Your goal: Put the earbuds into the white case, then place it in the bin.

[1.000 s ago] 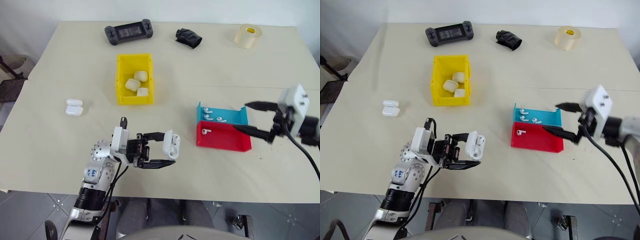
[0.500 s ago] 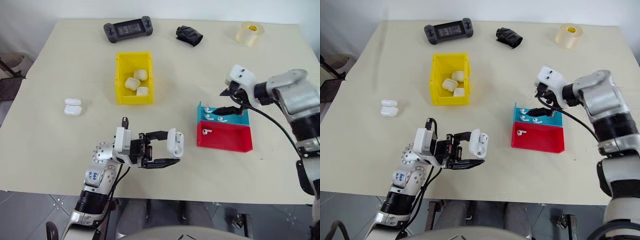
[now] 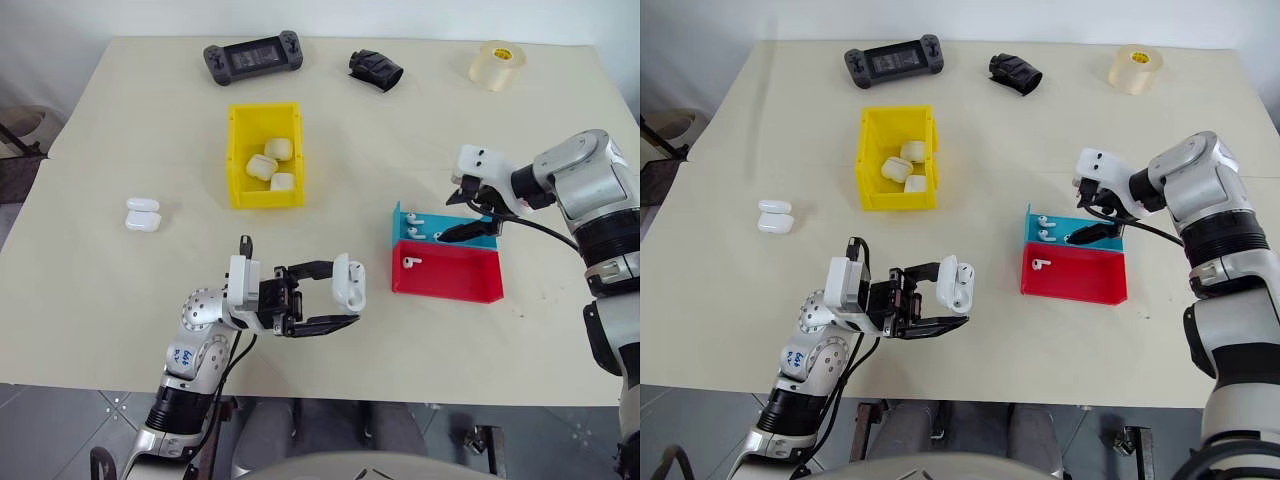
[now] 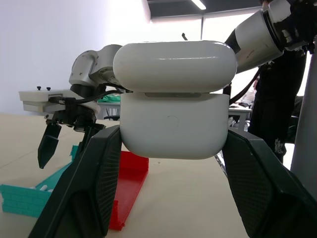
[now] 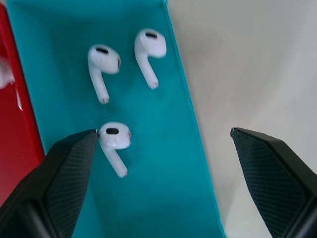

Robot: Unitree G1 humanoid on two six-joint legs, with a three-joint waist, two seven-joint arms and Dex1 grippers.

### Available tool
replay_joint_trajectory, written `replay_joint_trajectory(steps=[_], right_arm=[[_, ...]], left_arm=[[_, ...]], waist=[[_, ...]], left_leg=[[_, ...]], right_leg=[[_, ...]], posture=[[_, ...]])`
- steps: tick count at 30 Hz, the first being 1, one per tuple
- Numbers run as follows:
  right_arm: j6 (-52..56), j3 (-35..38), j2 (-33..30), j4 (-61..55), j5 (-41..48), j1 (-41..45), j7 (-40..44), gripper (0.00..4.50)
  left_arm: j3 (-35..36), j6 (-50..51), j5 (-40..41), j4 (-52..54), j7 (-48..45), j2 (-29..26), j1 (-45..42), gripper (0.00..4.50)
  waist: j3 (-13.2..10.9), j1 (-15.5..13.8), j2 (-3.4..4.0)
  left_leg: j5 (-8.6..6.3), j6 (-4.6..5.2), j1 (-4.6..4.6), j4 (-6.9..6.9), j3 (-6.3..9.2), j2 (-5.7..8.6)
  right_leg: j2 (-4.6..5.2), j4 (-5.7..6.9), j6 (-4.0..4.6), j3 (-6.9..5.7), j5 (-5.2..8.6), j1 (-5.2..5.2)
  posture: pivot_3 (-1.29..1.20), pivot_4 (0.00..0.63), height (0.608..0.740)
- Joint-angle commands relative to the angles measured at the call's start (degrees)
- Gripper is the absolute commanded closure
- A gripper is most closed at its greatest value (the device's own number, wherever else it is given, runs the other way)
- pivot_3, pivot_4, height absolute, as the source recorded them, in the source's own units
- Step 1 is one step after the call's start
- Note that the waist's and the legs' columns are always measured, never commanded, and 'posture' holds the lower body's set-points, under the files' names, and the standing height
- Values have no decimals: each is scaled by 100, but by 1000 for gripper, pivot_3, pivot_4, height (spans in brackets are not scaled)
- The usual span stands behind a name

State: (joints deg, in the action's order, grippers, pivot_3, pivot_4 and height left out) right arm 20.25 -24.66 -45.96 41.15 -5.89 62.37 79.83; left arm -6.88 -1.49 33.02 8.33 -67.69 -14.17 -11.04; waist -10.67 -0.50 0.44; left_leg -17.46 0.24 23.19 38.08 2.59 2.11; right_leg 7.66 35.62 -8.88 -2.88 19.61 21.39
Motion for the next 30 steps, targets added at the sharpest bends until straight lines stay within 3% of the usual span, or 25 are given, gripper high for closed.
replay_joint_trajectory(steps=[1,13,18,27,30], right_arm=[[-187,90,1,68,-175,49,16,14],[-337,198,186,-33,-358,-81,2,14],[-329,202,180,-129,-368,-149,31,1230],[-401,187,186,-213,-375,-176,103,1230],[-421,193,209,-227,-379,-204,84,1843]], left_arm=[[8,-89,11,171,53,4,-46,1758],[60,-94,26,147,81,-44,-86,1758],[71,-95,27,132,77,-51,-108,1758],[90,-112,26,94,83,-44,-140,1758],[98,-119,26,96,86,-48,-132,1758]], waist=[[0,17,0],[0,59,0],[0,58,0],[0,59,0],[0,58,0]], left_leg=[[0,0,0,0,0,0],[1,-2,0,0,0,-1],[1,-2,0,3,1,0],[2,-4,-1,7,1,0],[2,-4,-1,8,1,0]], right_leg=[[0,0,0,0,0,0],[-1,6,0,0,0,3],[0,10,0,1,0,3],[0,17,0,1,0,3],[0,18,0,1,0,3]], posture=[[0,150,740],[0,150,740],[0,150,740],[0,150,740],[0,150,740]])
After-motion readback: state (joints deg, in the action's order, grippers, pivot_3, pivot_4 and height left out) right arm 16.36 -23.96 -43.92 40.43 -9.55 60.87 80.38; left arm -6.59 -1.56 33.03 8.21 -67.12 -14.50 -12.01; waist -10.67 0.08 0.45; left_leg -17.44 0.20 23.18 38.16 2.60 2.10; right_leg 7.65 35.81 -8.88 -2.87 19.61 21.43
